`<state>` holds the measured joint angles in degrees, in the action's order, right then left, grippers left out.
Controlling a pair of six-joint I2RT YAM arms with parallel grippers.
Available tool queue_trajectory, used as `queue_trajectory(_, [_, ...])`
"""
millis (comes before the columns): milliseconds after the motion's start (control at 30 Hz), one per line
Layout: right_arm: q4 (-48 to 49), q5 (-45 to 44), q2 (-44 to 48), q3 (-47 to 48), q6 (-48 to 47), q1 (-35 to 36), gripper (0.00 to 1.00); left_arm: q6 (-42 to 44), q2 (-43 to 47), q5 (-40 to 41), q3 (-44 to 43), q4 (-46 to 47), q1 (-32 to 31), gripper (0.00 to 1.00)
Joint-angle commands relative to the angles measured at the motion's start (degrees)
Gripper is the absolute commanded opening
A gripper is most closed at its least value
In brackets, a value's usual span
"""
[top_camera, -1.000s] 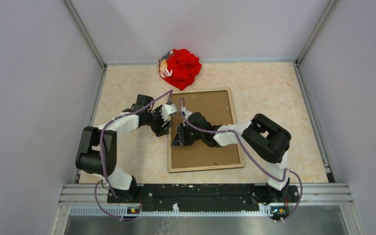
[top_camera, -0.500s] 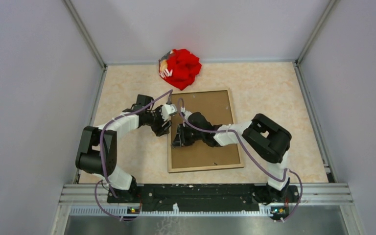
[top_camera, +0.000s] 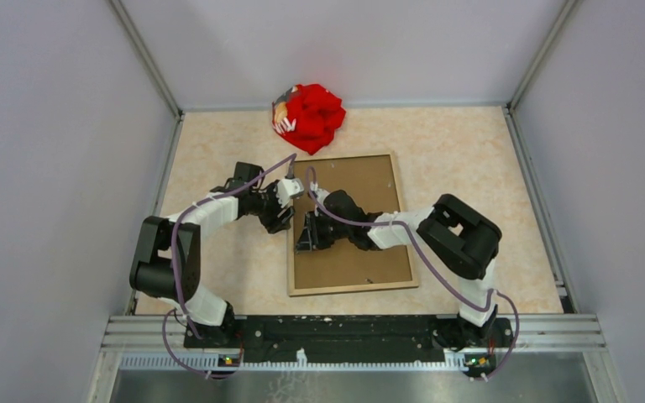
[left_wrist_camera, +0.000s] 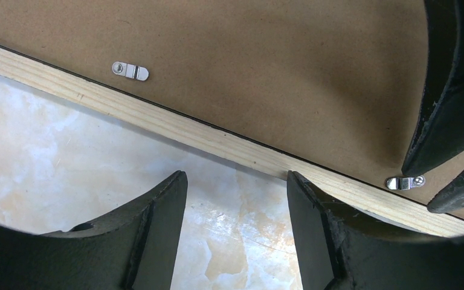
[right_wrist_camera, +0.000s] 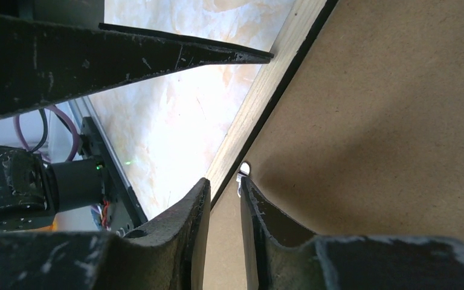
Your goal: Put the photo into the frame
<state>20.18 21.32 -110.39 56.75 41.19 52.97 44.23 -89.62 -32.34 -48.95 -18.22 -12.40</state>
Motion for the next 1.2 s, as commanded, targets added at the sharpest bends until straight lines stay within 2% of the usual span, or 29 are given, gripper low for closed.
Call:
queue_trajectory(0, [2.1, 2.1, -0.6, 1.9, -0.4, 0.0, 0.25, 0.0, -0.9, -1.0, 0.5, 1.4, 0.2, 0.68])
queue_trajectory(1167, [2.5, 4.6, -2.7, 2.8, -1.3, 0.1, 0.18, -0.7, -1.3, -1.3, 0.2, 1.3, 0.2, 0.67])
